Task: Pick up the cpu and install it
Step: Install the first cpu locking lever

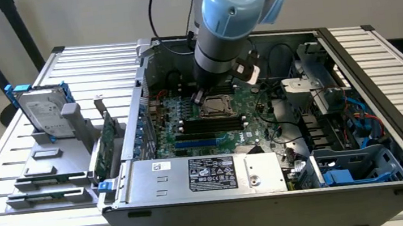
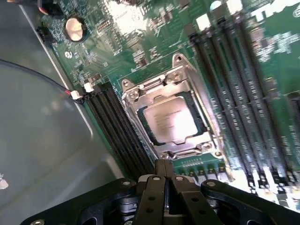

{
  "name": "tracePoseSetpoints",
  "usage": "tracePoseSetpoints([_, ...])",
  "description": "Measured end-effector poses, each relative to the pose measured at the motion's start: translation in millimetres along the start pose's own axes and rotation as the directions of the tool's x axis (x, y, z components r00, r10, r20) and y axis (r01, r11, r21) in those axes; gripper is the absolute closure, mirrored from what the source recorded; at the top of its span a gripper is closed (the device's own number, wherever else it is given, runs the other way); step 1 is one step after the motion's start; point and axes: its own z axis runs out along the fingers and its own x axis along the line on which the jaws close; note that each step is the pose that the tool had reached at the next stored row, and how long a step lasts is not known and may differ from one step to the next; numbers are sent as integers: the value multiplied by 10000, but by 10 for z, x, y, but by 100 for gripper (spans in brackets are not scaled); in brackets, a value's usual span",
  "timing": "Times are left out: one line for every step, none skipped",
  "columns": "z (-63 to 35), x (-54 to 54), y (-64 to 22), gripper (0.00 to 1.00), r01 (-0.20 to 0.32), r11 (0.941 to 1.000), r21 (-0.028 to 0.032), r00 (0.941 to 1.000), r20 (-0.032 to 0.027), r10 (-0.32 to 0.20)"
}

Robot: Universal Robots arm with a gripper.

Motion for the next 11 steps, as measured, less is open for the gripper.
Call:
tracePoseSetpoints([-53,-9,-2,89,-1,10000,1,10000,-1,1])
tracePoseSetpoints([-105,-19,-3,89,-3,10000,3,10000,-1,3])
tracePoseSetpoints([-149,-38,2,89,-4,10000,4,10000,0,4])
tracePoseSetpoints([-177,-64,12,89,-4,10000,4,10000,-2,4])
tracePoseSetpoints([-199,-97,26,89,-4,10000,4,10000,-2,4])
tracePoseSetpoints([-218,-129,40,89,-5,10000,4,10000,-2,5])
tracePoseSetpoints([-235,-158,54,89,-7,10000,4,10000,-2,7])
tracePoseSetpoints([-252,-188,67,89,-10,10000,4,10000,-2,10])
tracePoseSetpoints([-269,-214,78,89,-16,10000,7,10000,-1,16])
tracePoseSetpoints([-288,-235,87,89,-25,10000,11,10000,-1,25])
tracePoseSetpoints([-311,-251,93,89,-36,10000,15,10000,0,36])
